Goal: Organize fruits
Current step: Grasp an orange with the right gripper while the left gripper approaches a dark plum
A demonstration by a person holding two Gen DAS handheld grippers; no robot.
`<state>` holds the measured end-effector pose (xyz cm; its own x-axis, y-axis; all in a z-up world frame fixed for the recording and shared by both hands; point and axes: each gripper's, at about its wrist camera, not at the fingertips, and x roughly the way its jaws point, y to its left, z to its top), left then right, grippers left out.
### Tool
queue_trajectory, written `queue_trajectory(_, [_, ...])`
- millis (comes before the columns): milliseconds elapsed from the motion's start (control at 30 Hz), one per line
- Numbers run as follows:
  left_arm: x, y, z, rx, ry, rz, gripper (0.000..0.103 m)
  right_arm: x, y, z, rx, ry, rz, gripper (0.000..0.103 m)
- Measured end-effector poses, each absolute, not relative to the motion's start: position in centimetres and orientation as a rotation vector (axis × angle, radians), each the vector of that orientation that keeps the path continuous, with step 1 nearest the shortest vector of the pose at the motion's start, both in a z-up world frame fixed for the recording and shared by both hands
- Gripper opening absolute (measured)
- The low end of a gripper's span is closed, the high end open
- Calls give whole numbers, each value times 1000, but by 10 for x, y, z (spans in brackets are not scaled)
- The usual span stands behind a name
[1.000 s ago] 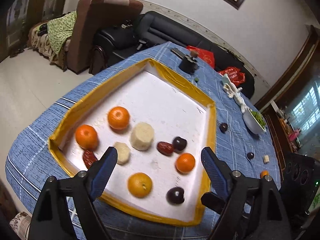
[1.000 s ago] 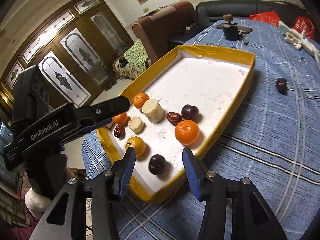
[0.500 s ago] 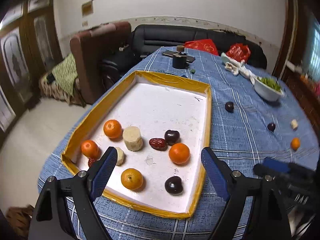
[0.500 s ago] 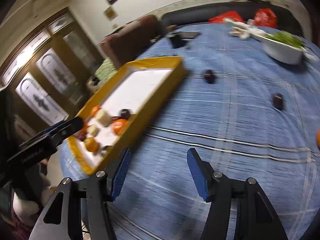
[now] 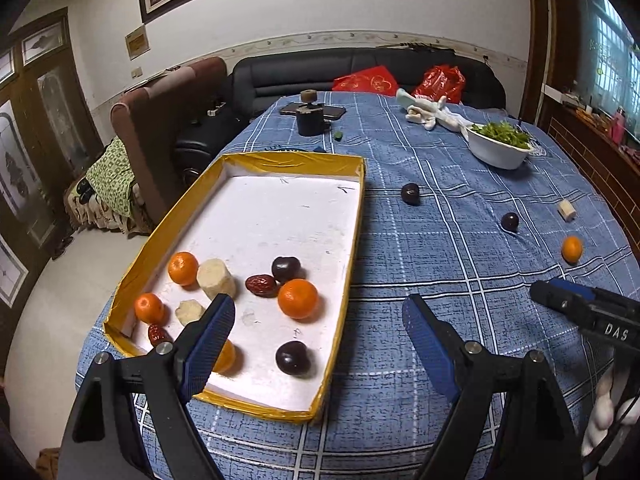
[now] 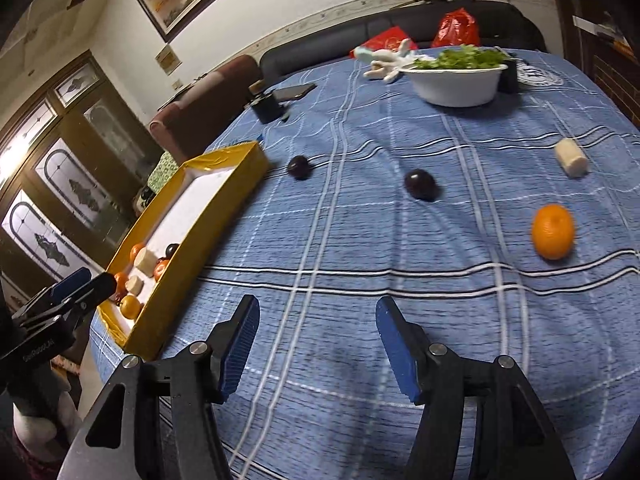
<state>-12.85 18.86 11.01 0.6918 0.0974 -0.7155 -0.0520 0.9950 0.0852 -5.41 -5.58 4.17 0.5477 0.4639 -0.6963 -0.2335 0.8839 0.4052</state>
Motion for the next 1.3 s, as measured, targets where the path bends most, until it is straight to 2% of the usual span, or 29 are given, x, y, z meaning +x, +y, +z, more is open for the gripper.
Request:
queue_trajectory(333, [-119, 167, 104, 85, 846, 23, 85, -46, -104, 41, 307, 886, 325, 68])
queue_trajectory(667, [-80, 156, 142, -98, 813, -217, 85, -19, -177, 44, 319, 881, 121, 68])
queue_trajectory(1033, [-22, 89, 102, -59, 915, -320, 85, 12, -170, 17, 242, 912, 70, 67])
queue_trajectory(1200, [7, 49, 71, -19, 955, -350, 85, 12, -173, 16, 246, 901, 86, 51])
queue_trajectory(1267, [15, 31, 62, 16, 965, -369, 84, 10, -171, 16, 236, 901, 95, 39])
queue_trajectory(1300, [18, 22, 58, 39, 965, -380, 82, 10, -170, 16, 235, 901, 100, 39])
